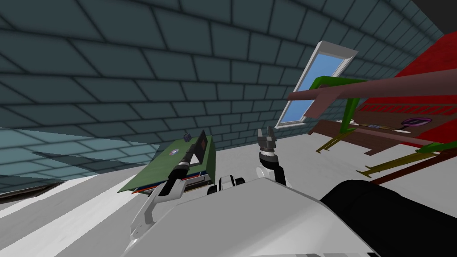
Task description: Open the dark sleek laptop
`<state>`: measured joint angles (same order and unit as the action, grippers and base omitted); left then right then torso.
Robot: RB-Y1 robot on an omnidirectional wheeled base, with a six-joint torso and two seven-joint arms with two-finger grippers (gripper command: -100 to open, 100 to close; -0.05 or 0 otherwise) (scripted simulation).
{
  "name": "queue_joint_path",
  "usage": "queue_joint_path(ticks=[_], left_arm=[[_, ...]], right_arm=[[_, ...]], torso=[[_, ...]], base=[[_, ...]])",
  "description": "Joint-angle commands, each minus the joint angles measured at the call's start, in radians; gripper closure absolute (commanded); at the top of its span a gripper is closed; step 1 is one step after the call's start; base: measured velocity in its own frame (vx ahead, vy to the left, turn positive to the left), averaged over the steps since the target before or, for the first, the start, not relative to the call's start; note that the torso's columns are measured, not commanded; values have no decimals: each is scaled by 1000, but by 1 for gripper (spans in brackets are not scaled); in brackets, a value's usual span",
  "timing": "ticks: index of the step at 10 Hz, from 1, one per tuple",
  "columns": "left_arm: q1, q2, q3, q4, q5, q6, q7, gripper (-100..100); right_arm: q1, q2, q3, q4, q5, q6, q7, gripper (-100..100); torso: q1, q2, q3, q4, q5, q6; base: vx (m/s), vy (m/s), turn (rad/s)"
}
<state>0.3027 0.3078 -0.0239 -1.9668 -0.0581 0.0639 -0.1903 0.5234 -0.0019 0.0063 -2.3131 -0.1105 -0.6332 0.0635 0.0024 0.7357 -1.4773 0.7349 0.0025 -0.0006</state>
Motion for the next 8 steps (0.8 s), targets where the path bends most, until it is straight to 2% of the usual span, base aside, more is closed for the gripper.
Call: queue_joint_path(ticks=[1, 4, 5, 6, 8], left_arm=[[54, -12, -22, -31, -8, -16, -7, 100], [106, -15, -41, -71, -12, -33, -13, 100], [87, -19, -33, -67, -14, -42, -14, 100], [79, -39, -39, -52, 14, -46, 16, 100], [68, -59, -43, -34, 43, -45, 46, 100]], right_arm=[[0, 0, 0, 0, 0, 0, 0, 0], [0, 0, 0, 0, 0, 0, 0, 0], [0, 0, 0, 0, 0, 0, 0, 0], [0, 0, 0, 0, 0, 0, 0, 0], [0, 0, 0, 0, 0, 0, 0, 0]], torso=[[-1, 2, 1, 0, 0, 0], [-1, -1, 0, -3, 2, 0], [0, -1, 0, -4, 2, 0], [0, -2, -1, -1, 0, 2], [7, -3, -2, 0, 1, 0]], base=[[39, 13, 79], [31, 9, 42], [7, -1, 19], [-10, 72, -3], [4, 140, -36]])
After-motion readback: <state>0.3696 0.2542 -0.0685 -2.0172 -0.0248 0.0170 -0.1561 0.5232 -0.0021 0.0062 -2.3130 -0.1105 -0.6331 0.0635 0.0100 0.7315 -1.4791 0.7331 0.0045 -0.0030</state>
